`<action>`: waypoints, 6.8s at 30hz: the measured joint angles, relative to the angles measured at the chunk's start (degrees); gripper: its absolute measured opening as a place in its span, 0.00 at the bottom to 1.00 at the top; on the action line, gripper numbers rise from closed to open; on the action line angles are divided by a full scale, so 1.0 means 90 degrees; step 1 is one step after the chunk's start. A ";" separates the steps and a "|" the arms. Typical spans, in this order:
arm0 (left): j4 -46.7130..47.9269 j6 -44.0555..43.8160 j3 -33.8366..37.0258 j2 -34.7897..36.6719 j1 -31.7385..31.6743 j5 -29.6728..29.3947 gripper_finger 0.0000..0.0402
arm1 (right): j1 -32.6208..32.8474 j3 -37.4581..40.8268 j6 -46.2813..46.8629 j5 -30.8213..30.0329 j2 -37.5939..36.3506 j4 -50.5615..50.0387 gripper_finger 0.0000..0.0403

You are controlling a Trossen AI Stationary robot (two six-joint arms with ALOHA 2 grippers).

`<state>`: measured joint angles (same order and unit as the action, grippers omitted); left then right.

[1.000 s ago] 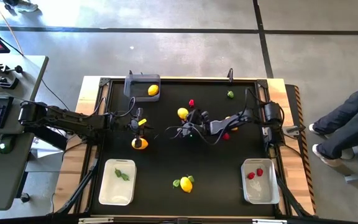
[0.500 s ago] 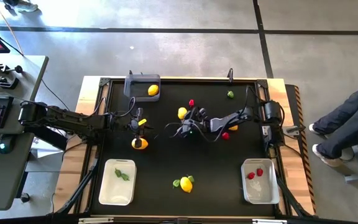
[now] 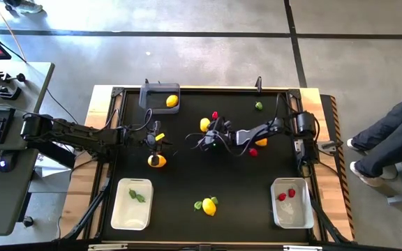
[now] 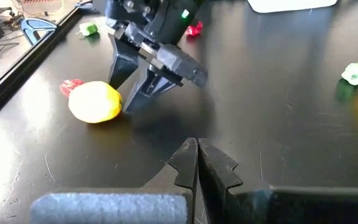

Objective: Sort produce into baskets
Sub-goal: Put the yellow lemon into the black bin

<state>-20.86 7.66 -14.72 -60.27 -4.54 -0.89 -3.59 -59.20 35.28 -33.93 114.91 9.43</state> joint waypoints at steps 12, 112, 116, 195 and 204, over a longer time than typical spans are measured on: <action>0.0000 -0.0010 0.0000 0.0000 0.0002 0.0000 0.00 | 0.0249 0.0000 0.0179 -0.1117 0.0000 0.0533 0.69; -0.1612 -0.0328 0.0602 -0.0279 -0.0466 0.0022 0.00 | -0.0327 0.0000 -0.1569 0.0812 -0.0990 -0.0287 0.56; -0.1608 -0.0328 0.0600 -0.0279 -0.0464 0.0022 0.00 | -0.0028 0.0000 -0.1482 -0.0233 -0.0849 -0.0265 0.70; -0.1667 -0.0173 0.0301 -0.0635 0.0718 -0.1268 0.58 | -0.0382 0.0000 -0.4400 0.4821 0.0010 0.3011 0.36; -0.1723 -0.0272 -0.0131 -0.1359 0.0777 -0.1542 0.58 | -0.0304 0.0001 -0.4420 0.4852 0.0010 0.3067 0.36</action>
<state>-36.37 5.21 -15.90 -72.50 2.46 -14.76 -6.32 -59.19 -4.50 9.73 115.00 37.04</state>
